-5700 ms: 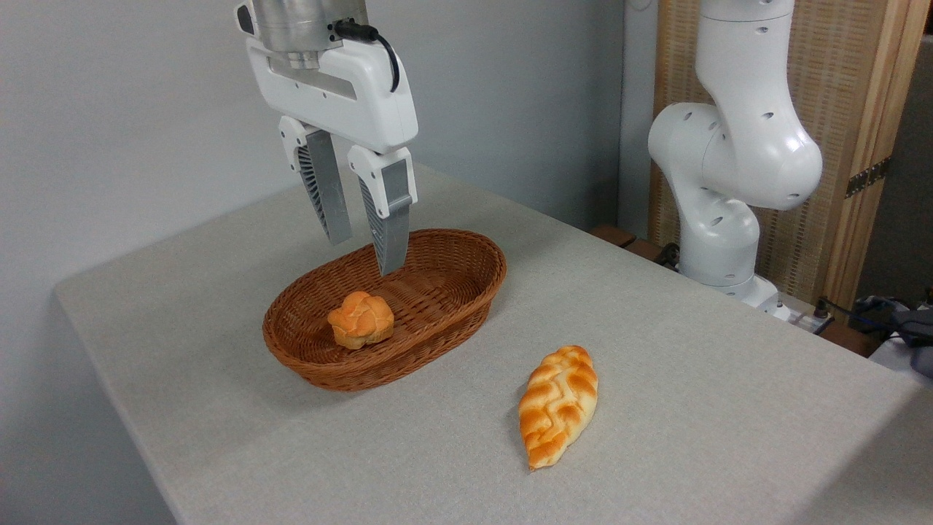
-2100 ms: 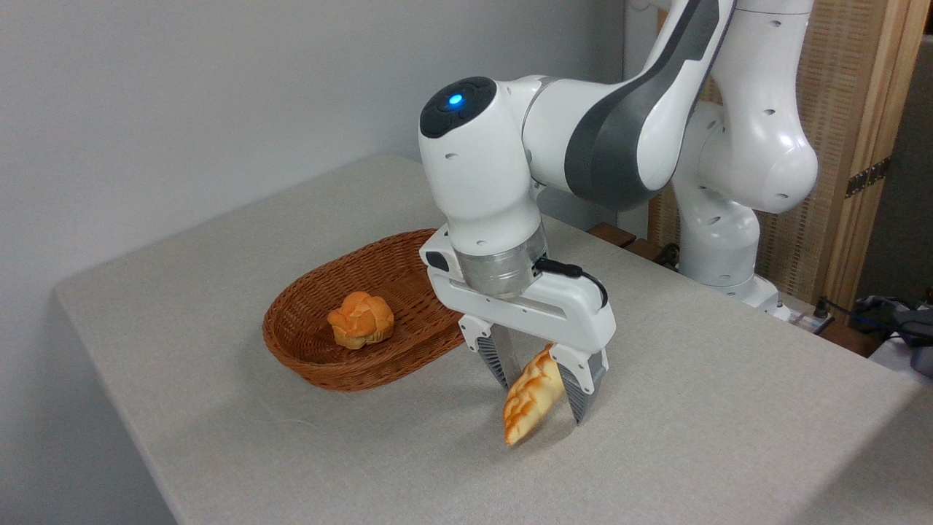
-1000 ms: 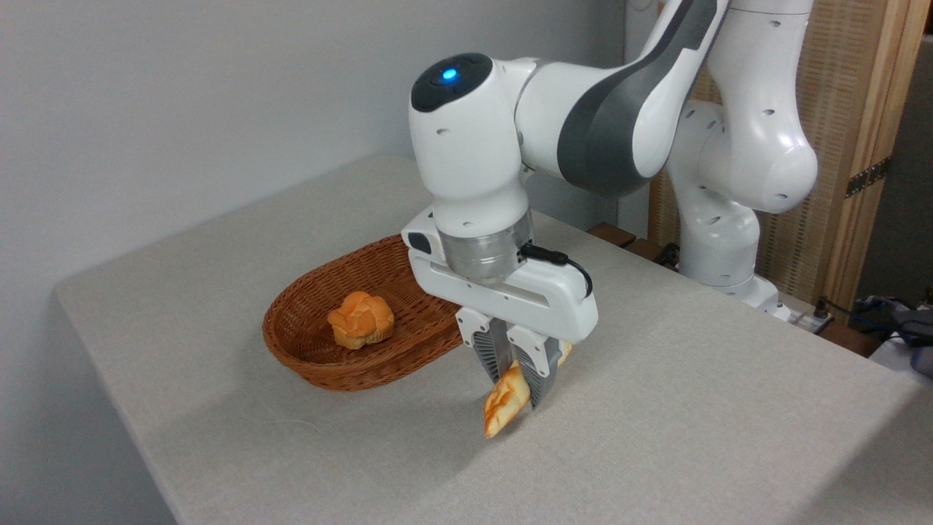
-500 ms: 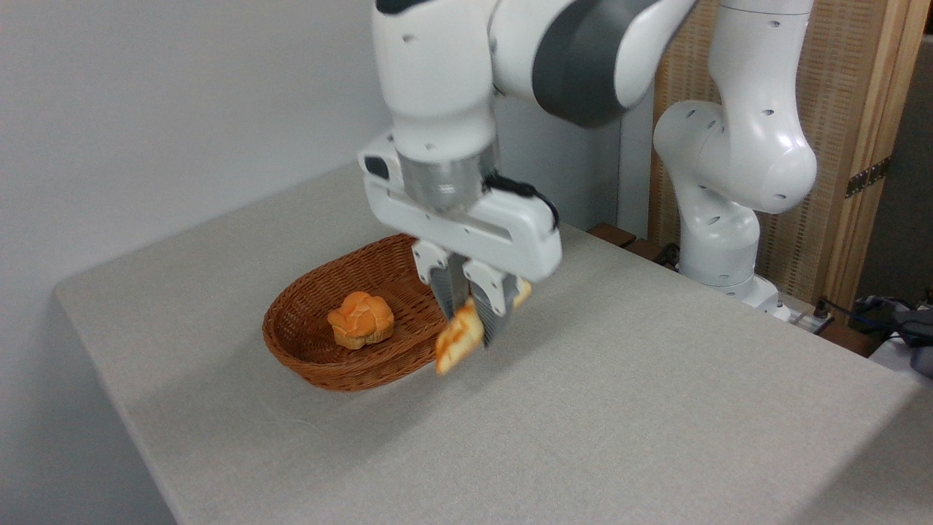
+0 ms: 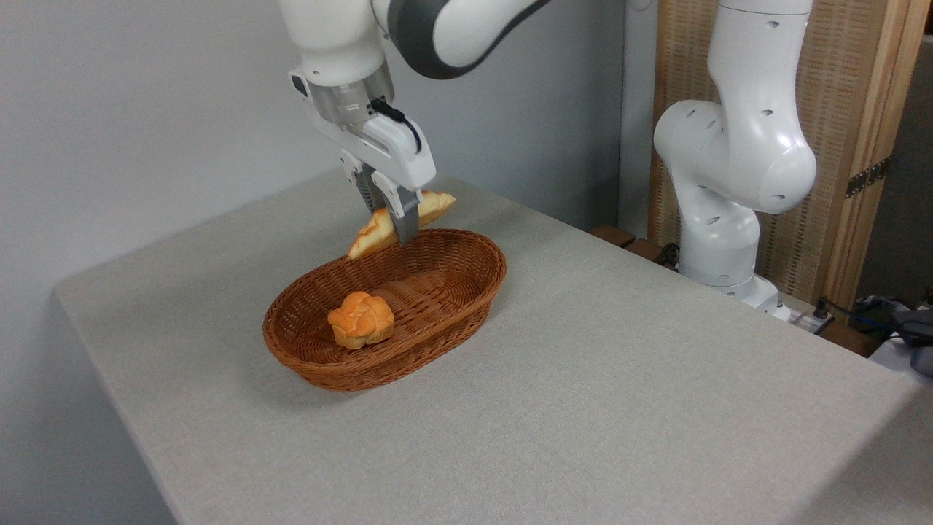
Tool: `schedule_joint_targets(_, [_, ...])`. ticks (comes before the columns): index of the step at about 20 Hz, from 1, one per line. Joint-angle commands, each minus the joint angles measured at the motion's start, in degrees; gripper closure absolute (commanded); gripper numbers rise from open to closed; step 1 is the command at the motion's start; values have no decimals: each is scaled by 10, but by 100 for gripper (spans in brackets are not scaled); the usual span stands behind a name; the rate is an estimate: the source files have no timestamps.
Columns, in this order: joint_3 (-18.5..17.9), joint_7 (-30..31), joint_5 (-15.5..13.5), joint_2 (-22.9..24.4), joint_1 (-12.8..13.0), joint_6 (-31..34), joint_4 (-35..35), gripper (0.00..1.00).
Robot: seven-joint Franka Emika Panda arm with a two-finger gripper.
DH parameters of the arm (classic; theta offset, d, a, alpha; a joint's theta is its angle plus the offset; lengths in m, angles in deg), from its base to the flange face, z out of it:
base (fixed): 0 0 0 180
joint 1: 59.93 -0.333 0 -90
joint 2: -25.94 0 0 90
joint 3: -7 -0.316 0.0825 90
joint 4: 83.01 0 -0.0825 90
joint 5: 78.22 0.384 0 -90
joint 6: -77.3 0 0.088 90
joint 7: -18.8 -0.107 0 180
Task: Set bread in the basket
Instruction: 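Lift the braided bread and carry it over the wicker basket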
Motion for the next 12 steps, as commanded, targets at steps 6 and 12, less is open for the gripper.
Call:
schedule_joint_targets(6, [25, 5, -4, -28, -4, -77, 19, 2])
schedule_joint_targets(12, [24, -2, -2, -27, -5, -85, 22, 0])
